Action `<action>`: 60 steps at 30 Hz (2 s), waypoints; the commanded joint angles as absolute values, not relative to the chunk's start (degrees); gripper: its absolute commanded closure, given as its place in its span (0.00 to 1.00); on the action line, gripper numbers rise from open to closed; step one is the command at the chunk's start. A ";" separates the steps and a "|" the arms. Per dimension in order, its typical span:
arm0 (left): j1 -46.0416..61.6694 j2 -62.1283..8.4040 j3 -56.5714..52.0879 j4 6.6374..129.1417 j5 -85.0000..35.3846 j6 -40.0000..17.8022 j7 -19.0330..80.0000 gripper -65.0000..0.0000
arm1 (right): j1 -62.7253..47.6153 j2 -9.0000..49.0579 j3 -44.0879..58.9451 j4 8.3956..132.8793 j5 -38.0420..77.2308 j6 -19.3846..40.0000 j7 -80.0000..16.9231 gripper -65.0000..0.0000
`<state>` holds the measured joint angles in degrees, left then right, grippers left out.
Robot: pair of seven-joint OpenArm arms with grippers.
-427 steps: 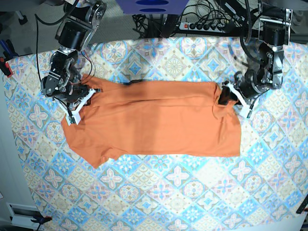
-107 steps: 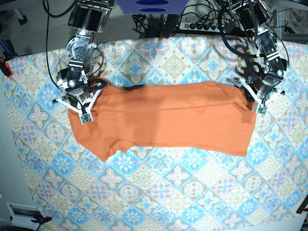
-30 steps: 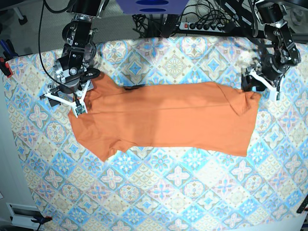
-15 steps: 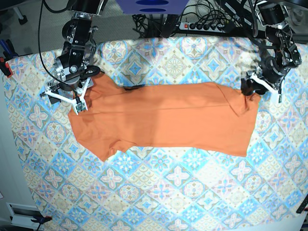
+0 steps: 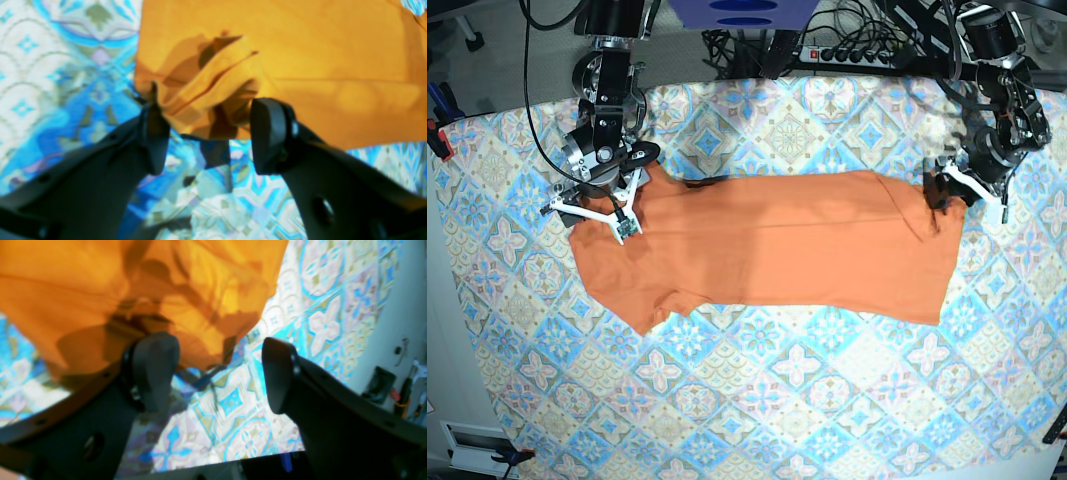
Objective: Fold the T-shirt properly
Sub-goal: 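Lower both grippers and grasp the shirt's collar-side edge corners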
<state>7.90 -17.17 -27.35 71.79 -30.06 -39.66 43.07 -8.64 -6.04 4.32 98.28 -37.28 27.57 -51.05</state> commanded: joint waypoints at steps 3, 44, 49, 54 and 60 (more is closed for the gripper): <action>7.34 -18.15 -27.30 72.57 -30.81 -40.00 41.98 0.44 | -6.46 -6.11 6.90 97.54 -37.49 27.03 -50.15 0.37; 5.85 -20.09 -27.03 70.11 -30.73 -40.00 41.98 0.44 | 8.31 -1.80 36.00 72.84 0.22 40.00 -57.98 0.37; 5.76 -20.09 -23.52 70.11 -30.73 -40.00 41.54 0.44 | 8.31 -1.63 35.91 71.96 0.31 40.00 -57.98 0.37; 4.00 -20.18 -19.74 68.00 -30.73 -40.00 41.54 0.50 | 8.22 -1.63 35.21 71.96 0.31 40.00 -58.07 0.37; 1.10 -21.23 -16.13 63.25 -30.73 -40.00 41.63 0.61 | 7.96 -1.63 29.58 71.96 0.22 40.00 -58.15 0.39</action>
<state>1.39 -20.36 -16.08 62.89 -30.33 -39.59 41.87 7.79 -1.30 29.74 71.99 0.08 39.27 -56.88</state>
